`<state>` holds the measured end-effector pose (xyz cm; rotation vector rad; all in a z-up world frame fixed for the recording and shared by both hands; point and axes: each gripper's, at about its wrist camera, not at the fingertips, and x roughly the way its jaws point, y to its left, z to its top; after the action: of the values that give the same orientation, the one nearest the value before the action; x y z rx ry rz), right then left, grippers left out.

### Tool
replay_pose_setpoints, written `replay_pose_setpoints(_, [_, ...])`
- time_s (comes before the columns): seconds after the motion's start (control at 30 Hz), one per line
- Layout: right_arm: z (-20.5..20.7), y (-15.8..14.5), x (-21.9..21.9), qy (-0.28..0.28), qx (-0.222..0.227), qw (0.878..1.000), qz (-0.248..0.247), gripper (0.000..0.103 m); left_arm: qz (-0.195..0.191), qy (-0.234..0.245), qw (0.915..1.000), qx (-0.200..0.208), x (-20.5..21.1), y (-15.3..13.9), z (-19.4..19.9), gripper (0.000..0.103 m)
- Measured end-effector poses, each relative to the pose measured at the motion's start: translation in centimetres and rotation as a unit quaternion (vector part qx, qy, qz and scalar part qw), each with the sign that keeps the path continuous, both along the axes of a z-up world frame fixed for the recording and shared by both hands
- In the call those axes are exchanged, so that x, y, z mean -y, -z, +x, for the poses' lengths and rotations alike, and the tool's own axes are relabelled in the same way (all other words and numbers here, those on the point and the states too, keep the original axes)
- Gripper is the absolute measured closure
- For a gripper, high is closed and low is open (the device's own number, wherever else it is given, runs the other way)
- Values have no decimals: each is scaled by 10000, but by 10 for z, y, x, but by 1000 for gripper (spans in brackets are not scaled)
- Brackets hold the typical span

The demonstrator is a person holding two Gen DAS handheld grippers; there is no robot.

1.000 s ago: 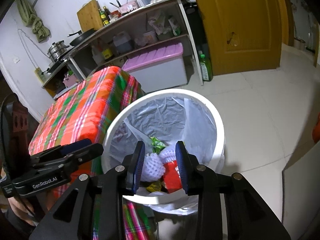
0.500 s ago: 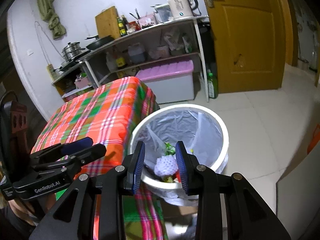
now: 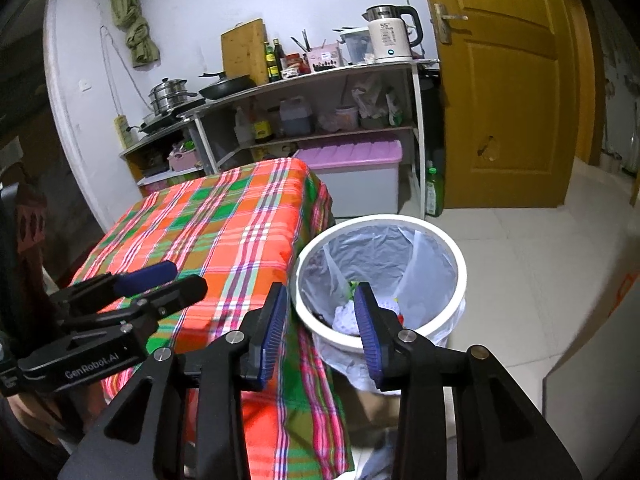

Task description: Collect trash

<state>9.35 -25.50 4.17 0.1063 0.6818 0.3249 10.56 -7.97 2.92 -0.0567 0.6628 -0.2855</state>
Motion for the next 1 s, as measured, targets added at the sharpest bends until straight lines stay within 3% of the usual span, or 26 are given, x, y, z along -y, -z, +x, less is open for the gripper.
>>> replay_pose_setpoints(0.53, [-49,1,-4,-65,187,9994,-275,66,185,-322,9991,223,-12,2,-57,51])
replay_pose_setpoints(1.0, [-66,1,-6,-118,281,9991,-301,66,222,-388,9988,220,-16,2,-78,51])
